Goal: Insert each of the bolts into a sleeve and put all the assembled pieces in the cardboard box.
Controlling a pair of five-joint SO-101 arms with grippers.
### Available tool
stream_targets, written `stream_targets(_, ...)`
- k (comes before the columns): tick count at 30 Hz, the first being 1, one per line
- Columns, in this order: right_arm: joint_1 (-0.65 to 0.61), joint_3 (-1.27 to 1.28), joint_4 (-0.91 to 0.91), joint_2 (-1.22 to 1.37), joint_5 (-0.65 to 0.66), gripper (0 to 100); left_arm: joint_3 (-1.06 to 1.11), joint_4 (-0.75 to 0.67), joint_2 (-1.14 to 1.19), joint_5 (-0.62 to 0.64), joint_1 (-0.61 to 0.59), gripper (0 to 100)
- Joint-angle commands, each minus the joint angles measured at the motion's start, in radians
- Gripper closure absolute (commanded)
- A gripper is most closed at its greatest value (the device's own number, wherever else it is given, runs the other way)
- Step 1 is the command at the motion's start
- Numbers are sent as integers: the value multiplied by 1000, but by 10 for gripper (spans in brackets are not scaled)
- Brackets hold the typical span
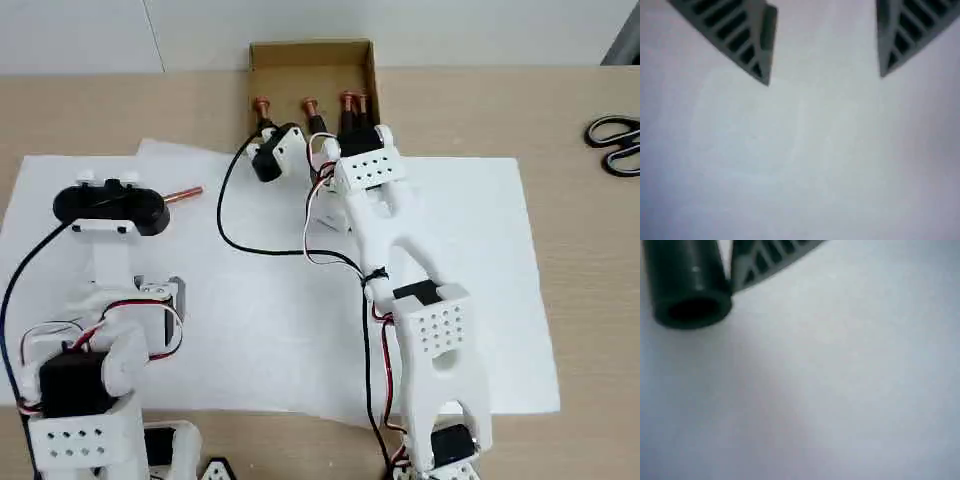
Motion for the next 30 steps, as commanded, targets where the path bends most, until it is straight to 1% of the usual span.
stream_targets(1,-1,-41,-4,-8,9,741,-4,-20,-6,5,2,866)
stream_targets(14,-1,-38,-12,104,9,749,-2,-20,-6,5,3,866)
stream_targets(16,-1,-38,-12,108,9,789,-2,-20,-6,5,3,866)
stream_targets(20,2,-40,-5,102,6,913,-2,-20,-6,5,3,866)
stream_targets(23,18,-46,-5,99,3,984,-2,-20,-6,5,3,866)
stream_targets(26,35,-107,16,99,-28,991,-2,-20,-6,5,3,866)
stream_targets(30,62,-304,163,61,-95,992,-2,-20,-6,5,3,866)
